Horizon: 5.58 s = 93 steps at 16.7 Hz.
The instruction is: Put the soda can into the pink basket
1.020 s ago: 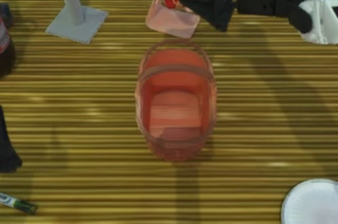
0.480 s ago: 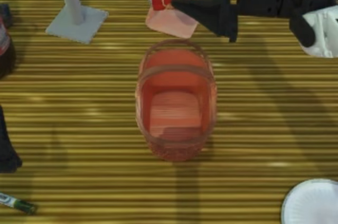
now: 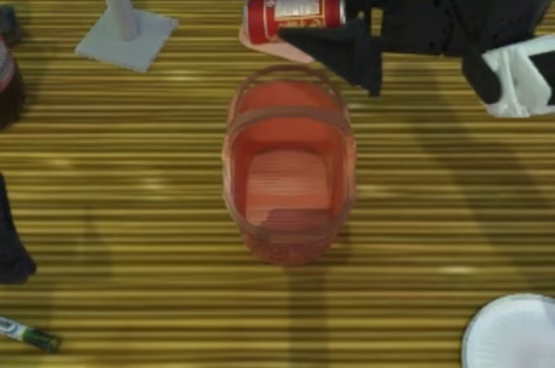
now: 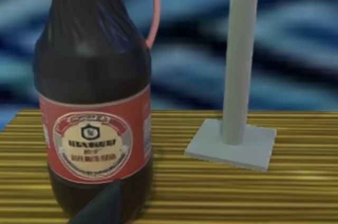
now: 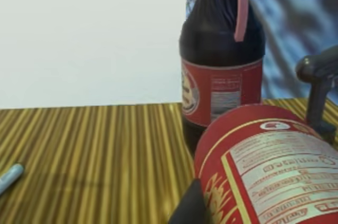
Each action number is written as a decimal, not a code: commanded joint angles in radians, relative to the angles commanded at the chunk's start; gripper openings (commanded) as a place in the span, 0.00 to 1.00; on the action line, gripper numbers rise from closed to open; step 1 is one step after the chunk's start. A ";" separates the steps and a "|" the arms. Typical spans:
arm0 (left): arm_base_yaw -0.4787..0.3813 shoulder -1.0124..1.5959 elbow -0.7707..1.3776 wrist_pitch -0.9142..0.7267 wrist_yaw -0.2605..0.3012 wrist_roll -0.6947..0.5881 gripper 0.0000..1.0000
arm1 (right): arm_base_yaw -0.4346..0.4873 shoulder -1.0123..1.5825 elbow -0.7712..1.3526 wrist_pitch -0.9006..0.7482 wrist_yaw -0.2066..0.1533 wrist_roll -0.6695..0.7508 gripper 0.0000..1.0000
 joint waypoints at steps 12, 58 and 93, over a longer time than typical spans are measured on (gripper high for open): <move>0.000 0.000 0.000 0.000 0.000 0.000 1.00 | 0.005 0.138 -0.059 0.197 0.006 -0.003 0.23; -0.606 1.997 1.977 -1.450 0.041 1.008 1.00 | -0.277 -1.801 -1.153 -0.734 0.956 -0.042 1.00; -0.688 2.300 2.238 -1.507 0.004 1.201 0.17 | -0.317 -2.165 -1.296 -0.892 1.120 -0.032 1.00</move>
